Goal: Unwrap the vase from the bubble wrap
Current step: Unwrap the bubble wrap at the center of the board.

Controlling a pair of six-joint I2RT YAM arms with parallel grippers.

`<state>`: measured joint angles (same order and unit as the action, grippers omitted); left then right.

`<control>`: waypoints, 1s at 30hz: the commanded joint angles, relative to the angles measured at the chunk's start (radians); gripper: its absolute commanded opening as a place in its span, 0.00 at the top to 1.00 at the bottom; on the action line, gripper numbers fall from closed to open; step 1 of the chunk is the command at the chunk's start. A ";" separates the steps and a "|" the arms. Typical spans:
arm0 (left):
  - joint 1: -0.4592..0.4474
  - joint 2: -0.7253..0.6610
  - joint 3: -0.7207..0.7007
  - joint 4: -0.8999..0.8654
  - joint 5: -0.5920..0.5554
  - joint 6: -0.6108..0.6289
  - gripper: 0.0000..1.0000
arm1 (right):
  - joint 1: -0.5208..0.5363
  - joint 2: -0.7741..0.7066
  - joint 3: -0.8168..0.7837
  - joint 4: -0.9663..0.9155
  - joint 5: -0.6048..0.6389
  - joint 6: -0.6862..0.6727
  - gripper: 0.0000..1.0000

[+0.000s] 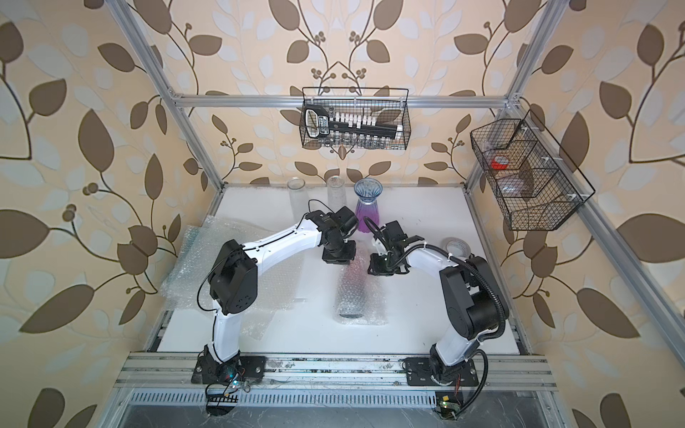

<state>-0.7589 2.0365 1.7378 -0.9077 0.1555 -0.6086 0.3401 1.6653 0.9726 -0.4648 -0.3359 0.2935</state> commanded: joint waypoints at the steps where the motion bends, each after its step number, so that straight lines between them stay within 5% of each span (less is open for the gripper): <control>1: -0.007 0.013 -0.018 -0.071 -0.037 0.015 0.95 | 0.000 -0.037 -0.010 0.009 0.027 -0.004 0.82; 4: -0.007 0.008 -0.030 -0.070 -0.043 0.016 0.98 | -0.002 -0.059 -0.030 0.010 0.029 -0.004 1.00; 25: 0.023 -0.089 -0.150 -0.072 -0.165 0.048 1.00 | -0.207 -0.225 -0.218 0.081 -0.095 0.110 1.00; 30: 0.023 -0.118 -0.133 -0.088 -0.173 0.081 0.98 | -0.207 -0.253 -0.191 0.044 -0.068 0.106 0.72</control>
<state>-0.7506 2.0048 1.5967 -0.9264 0.0360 -0.5655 0.1406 1.4452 0.7620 -0.3988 -0.4343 0.3958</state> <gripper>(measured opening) 0.046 0.262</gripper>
